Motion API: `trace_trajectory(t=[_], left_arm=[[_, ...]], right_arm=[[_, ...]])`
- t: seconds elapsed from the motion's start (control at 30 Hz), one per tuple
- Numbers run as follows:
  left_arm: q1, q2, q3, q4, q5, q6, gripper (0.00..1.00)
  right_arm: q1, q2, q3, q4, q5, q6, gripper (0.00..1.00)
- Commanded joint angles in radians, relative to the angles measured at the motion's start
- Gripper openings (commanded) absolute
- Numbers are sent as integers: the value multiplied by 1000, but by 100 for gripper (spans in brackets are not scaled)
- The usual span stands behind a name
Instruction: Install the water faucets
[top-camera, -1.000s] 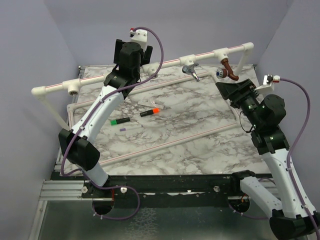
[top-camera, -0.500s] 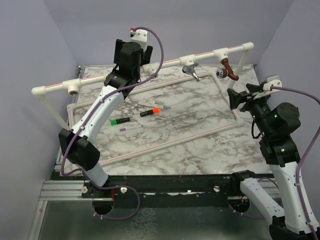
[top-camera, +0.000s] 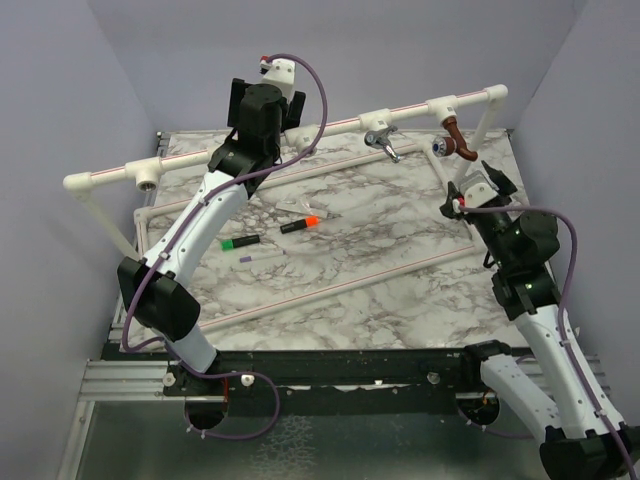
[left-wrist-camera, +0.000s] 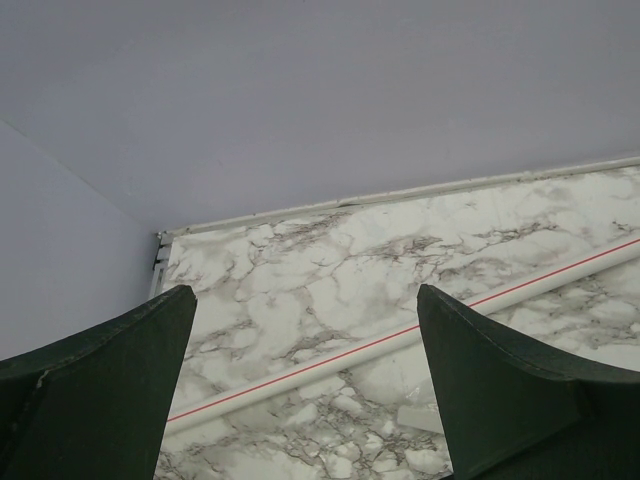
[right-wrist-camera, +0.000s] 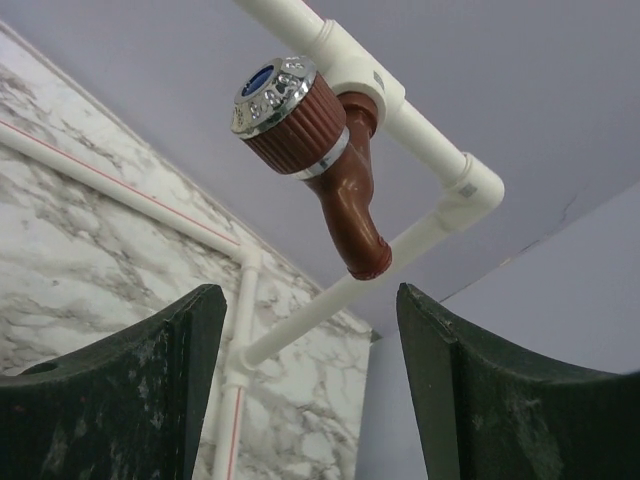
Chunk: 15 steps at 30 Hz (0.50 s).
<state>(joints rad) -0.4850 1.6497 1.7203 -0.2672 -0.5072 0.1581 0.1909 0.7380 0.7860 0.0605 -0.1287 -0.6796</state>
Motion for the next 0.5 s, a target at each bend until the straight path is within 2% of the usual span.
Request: trace_trajectory(t=[0.0, 0.17, 0.47], left_arm=[[-86, 97, -63, -139, 151, -87, 93], [-87, 93, -66, -136, 147, -83, 93], [-90, 91, -67, -136, 147, -83, 93]], right_arm=[[7, 35, -42, 200, -26, -213, 74], [7, 82, -70, 339, -9, -254, 74], [7, 156, -32, 404, -17, -275, 72]])
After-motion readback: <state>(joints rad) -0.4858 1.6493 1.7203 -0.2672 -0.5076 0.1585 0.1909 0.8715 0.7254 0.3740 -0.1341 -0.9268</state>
